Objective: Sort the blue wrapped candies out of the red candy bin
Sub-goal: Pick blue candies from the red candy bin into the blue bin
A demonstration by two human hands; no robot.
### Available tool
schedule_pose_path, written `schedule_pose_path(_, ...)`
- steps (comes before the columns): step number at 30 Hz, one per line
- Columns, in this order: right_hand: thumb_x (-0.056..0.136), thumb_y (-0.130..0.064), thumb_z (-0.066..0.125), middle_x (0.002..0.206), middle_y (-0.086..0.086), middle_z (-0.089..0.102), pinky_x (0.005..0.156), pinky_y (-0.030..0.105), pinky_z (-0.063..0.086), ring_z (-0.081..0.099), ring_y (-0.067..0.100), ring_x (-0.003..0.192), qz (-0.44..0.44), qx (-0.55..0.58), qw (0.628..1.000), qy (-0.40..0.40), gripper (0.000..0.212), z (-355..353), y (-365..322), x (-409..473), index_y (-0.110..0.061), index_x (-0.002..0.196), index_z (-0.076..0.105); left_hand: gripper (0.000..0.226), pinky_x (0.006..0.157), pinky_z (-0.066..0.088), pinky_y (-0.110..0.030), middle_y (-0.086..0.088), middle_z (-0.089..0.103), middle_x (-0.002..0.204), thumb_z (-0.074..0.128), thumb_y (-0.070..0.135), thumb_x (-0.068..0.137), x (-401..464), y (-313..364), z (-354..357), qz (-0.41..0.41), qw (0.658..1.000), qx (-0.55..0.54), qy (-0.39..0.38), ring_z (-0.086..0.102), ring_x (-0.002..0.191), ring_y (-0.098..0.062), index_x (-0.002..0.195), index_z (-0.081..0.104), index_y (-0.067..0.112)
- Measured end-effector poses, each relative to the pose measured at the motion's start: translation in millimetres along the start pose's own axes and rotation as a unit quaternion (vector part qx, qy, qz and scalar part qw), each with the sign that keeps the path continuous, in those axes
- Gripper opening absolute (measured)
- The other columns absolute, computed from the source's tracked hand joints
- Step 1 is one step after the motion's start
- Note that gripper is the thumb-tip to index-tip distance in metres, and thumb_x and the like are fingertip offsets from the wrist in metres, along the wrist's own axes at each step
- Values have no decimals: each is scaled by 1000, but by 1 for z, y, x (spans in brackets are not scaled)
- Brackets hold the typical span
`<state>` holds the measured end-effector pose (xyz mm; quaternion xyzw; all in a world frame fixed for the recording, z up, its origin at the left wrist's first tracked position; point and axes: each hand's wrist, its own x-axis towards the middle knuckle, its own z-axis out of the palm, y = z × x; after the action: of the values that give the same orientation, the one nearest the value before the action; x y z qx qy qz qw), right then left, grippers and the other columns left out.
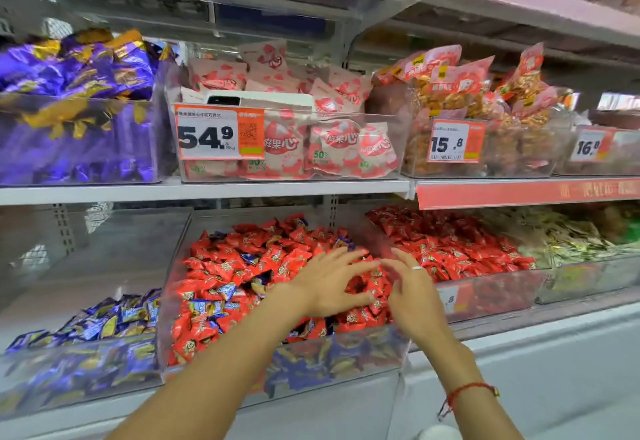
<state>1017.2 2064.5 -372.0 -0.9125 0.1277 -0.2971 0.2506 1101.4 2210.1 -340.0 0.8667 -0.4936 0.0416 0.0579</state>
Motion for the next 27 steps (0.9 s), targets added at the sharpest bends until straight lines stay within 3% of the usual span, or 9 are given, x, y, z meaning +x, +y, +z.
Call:
schedule_pose_path(5,81,11,42,141,5,47,96,44,46,48,27,125,17,2,1000,23,47,-3,-9,3,-9,117,65,43,108,30,-40,10,44,144,43,50,98,-3,-16,7,-5,1000,-4,12,33,132,-18,139,47,38)
schedule_pose_path(9,84,4,47,137,7,50,99,41,41,43,28,126,15,-52,998,33,41,-5,-20,0,-13,115,67,34,101,36,-34,15,51,133,45,46,97,-43,-49,-2,-4,1000,25,4,40,123,-12,128,56,42)
schedule_pose_path(13,81,5,51,120,4,62,96,40,39,45,27,118,-23,-74,996,45,43,-6,-28,-1,-20,110,71,82,111,26,-27,20,46,140,6,81,78,-82,-71,-3,3,999,37,-14,36,132,-6,128,56,41)
schedule_pose_path(15,77,6,53,112,3,67,91,38,40,49,27,112,-32,-84,995,50,44,-9,-31,2,-22,105,73,103,116,17,-24,22,38,147,-11,89,67,-92,-76,-6,-6,999,31,-27,27,138,-4,134,51,42)
schedule_pose_path(18,80,2,58,109,2,68,90,37,42,51,25,110,-41,-88,990,103,36,-19,-39,7,-22,102,75,105,120,12,-33,26,26,152,-17,91,60,-101,-78,-10,-29,998,20,-54,14,145,-2,138,40,50)
schedule_pose_path(22,92,-18,57,106,-3,71,85,38,53,63,18,97,-31,10,997,-66,22,-16,-60,14,-30,102,73,91,119,10,-47,28,24,151,-4,94,63,-106,-70,-20,-83,992,-11,-90,14,143,2,131,43,58)
schedule_pose_path(25,90,-29,62,108,-3,69,88,37,50,61,18,101,-62,-25,985,-160,17,3,-70,16,-31,104,72,42,118,12,-48,24,34,149,33,67,91,-107,-60,-34,-111,990,24,-78,25,139,0,125,54,52)
schedule_pose_path(27,86,-36,68,117,-1,60,89,35,48,56,19,109,-94,-52,969,-221,25,18,-70,14,-30,110,70,31,117,13,-44,22,38,147,44,54,96,-106,-55,-39,-118,990,54,-59,30,138,-2,123,58,48)
